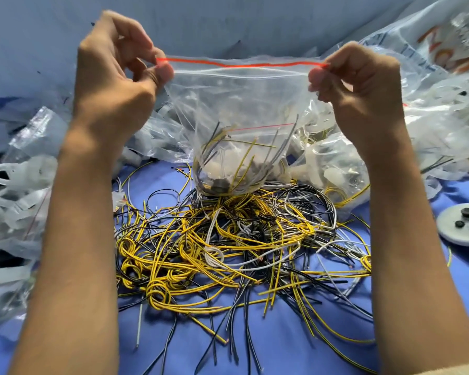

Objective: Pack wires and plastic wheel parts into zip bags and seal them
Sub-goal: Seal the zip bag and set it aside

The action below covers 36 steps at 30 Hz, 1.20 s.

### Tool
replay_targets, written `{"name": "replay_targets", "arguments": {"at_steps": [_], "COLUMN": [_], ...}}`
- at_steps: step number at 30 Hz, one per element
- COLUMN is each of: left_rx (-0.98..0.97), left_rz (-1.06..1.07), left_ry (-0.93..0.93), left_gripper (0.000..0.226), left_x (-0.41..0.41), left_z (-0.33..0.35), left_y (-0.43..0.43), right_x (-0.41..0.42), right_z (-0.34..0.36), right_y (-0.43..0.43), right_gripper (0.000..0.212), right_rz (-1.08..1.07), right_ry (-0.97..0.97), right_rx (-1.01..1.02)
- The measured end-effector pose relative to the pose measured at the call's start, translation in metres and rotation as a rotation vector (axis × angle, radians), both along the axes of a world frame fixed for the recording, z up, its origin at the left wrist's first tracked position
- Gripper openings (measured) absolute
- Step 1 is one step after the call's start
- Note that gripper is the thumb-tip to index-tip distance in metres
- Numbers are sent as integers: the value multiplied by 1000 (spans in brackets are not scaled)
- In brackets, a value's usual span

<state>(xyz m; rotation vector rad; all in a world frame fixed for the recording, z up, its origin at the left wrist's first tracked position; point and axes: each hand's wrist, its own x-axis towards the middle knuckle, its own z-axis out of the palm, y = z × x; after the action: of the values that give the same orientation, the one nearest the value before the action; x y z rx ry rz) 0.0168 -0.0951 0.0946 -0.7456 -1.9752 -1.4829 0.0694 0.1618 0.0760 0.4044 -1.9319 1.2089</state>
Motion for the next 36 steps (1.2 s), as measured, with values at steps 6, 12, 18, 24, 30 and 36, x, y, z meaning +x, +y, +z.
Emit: {"name": "replay_targets", "arguments": {"at_steps": [6,12,18,24,30,36], "left_rx": [-27,-58,-77,-117,-157,-251], "left_rz": [-22,-70,-4,-89,-36,-35], "left_ry": [-59,-44,-32,-88,-2,-1], "left_gripper": [30,30,29,36,34,29], "left_x": [2,1,1,6,9,11], "left_z": [-2,-3,-4,-8,-5,-1], "left_y": [0,6,11,20,23,24], "right_x": [0,-4,-1,-1,2,7], "right_z": [4,0,4,4,10,14], "right_y": [-4,-3,-9,-15,-18,-25], "right_gripper": [9,4,14,21,25,23], "right_rz": [25,-35,-45,-63,-109,-178], "right_ry": [-8,-54,-73,-115,-115,-114], "right_rx": [112,155,191,193,242,342]}}
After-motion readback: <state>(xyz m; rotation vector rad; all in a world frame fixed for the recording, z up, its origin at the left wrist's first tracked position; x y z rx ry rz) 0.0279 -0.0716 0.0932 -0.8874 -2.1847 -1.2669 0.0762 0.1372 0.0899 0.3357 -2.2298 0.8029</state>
